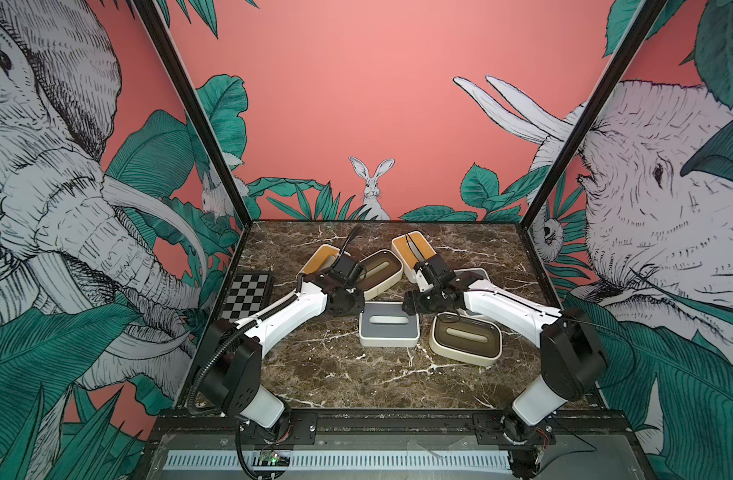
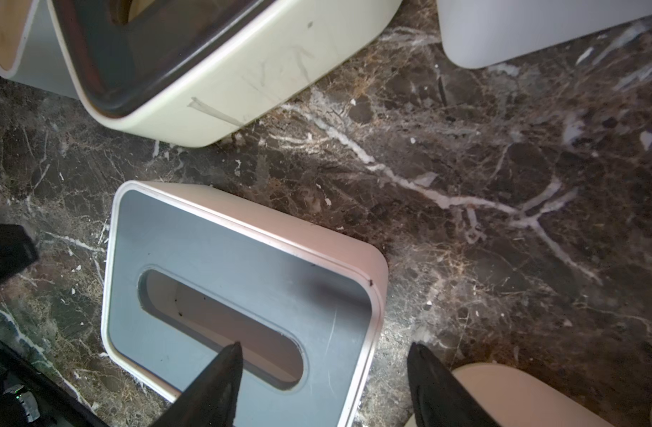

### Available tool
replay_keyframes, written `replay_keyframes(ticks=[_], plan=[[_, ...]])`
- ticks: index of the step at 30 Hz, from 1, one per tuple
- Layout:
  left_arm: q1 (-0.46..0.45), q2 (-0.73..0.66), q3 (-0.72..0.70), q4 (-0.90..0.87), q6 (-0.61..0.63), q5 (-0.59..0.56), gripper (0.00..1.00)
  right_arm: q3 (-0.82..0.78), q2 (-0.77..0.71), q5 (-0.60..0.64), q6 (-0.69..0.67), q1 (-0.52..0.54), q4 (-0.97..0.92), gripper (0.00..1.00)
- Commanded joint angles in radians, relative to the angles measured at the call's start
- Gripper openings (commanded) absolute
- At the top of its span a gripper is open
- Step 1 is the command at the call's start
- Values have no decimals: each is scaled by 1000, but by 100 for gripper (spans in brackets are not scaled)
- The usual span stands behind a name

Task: Stack the tissue boxes
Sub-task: Move the tissue box to the center of the board, then pick up the tissue box from the center of the board.

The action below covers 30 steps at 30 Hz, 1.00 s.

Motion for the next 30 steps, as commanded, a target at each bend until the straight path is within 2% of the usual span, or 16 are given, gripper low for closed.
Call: replay_keyframes(ticks=[1,4,7,9,13,17,20,24,25,30], plan=[[89,31,130,-66,149,-7,23,44,-52,15,-42,-2,19,72],[154,91,267,-155,263,-41,29,105,-56,7,-74,-1,0,75],[162,141,324,-152,339,-36,40,146,-39,33,-73,0,-2,80],[162,179,344,-147,331,17,39,191,21,45,-70,-2,-13,80],[161,224,341,-124,228,134,39,229,85,32,-65,-2,-18,80],[160,225,293,-121,174,108,39,225,103,12,-62,-2,0,81],[159,219,277,-84,199,39,40,240,125,-4,-72,-2,-6,81],[171,278,421,-163,364,-156,45,237,114,-22,-72,-2,11,81],[182,304,462,-177,421,-175,45,232,107,-26,-72,-1,16,81],[242,471,654,-321,639,-89,44,199,78,-61,-66,-1,56,81]])
